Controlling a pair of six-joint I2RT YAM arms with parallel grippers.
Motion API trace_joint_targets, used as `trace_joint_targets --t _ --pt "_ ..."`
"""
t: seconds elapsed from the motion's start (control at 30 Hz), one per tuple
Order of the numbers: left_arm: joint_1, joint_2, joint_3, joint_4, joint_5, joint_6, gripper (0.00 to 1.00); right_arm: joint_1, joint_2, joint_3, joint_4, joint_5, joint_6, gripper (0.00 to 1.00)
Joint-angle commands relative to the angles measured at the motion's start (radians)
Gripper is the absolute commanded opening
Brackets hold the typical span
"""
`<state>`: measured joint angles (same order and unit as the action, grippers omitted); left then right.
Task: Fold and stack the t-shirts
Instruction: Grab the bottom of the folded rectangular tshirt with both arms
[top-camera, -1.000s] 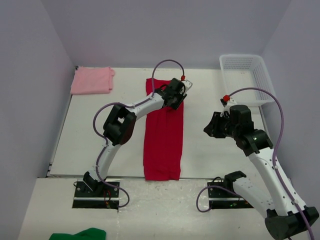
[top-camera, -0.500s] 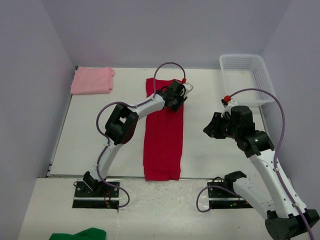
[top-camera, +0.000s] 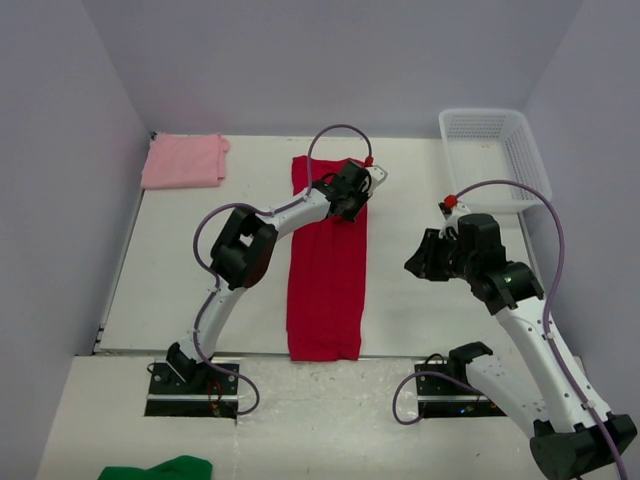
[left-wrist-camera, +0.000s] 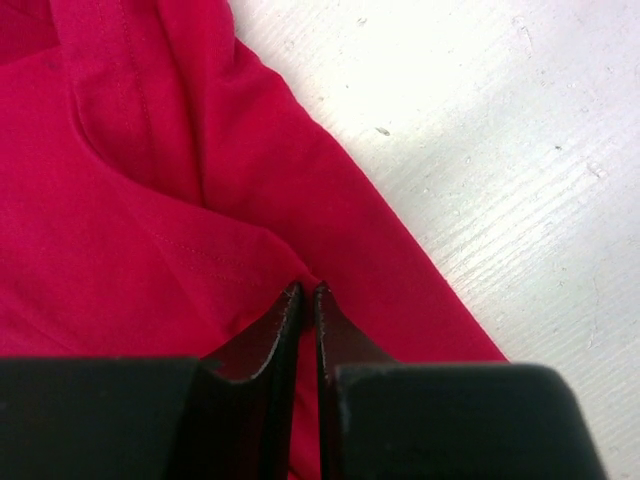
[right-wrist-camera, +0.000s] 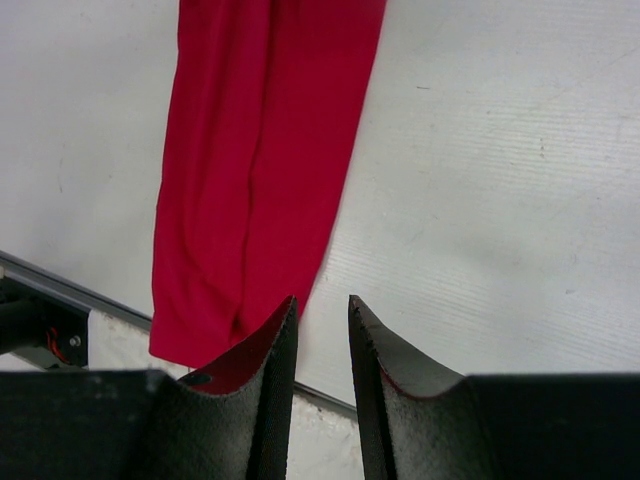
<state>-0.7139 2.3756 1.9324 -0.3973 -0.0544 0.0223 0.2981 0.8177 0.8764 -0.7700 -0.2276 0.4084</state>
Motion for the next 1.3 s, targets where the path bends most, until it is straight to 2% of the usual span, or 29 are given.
trace_joint_targets --t 0.0,0.07,0.57,0.73,0.9,1.03,1.27 --pt "-0.001 -0.05 -0.015 0.067 0.016 0.022 0.05 0.001 -0.002 0.003 0.014 -0.018 0.009 0.29" --pt "0.001 -0.05 -0.012 0.061 0.005 0.028 0.0 0.001 -0.003 -0.004 0.02 -0.019 0.009 0.29" --pt "-0.018 -0.199 -0.21 0.117 -0.015 0.028 0.0 0.001 0.006 -0.017 0.025 -0.015 0.012 0.29" --pt "-0.018 -0.193 -0.216 0.107 -0.012 0.031 0.0 0.001 0.003 -0.014 0.026 -0.022 0.012 0.29" --pt "-0.018 -0.167 -0.194 0.083 -0.018 0.019 0.18 0.001 0.0 -0.019 0.026 -0.024 0.01 0.29" --pt "-0.019 -0.21 -0.243 0.11 -0.022 -0.004 0.32 0.001 0.011 -0.022 0.031 -0.03 0.009 0.29" --pt "-0.039 -0.383 -0.302 0.098 -0.021 -0.068 0.35 0.001 0.003 -0.025 0.034 -0.03 0.012 0.29"
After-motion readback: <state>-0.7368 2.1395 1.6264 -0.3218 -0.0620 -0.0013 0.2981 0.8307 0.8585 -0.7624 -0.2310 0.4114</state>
